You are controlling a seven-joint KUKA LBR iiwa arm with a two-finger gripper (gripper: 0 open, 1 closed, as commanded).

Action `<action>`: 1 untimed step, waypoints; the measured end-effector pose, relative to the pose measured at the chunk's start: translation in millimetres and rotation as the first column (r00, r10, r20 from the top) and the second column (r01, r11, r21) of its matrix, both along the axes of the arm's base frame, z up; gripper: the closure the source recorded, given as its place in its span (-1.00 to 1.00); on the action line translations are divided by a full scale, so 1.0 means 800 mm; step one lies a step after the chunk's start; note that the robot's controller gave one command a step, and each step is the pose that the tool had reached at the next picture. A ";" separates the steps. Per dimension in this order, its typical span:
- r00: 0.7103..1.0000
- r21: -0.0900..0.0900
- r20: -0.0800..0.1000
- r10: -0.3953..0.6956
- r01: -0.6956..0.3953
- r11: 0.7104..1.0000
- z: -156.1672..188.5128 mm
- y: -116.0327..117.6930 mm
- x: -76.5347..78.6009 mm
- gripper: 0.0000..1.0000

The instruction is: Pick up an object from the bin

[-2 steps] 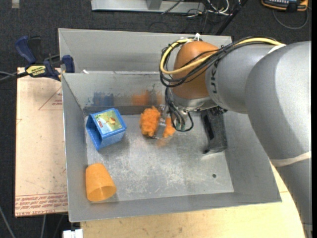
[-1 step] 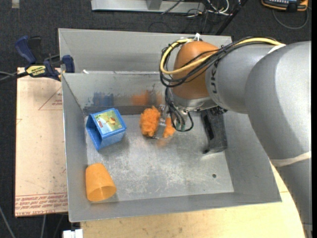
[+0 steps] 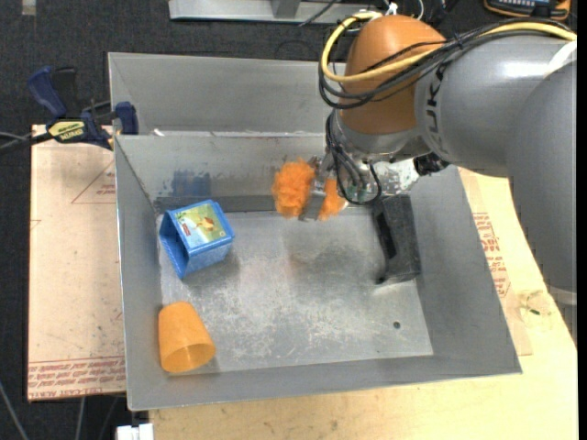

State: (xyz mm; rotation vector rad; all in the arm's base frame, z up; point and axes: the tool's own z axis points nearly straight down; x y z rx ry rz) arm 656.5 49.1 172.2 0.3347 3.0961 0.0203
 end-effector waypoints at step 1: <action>1.000 0.000 0.000 0.000 0.000 1.000 0.000 0.000 0.000 1.00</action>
Offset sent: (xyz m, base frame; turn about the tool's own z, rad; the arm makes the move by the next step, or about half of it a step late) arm -0.0515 -0.0608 -0.1021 -0.2874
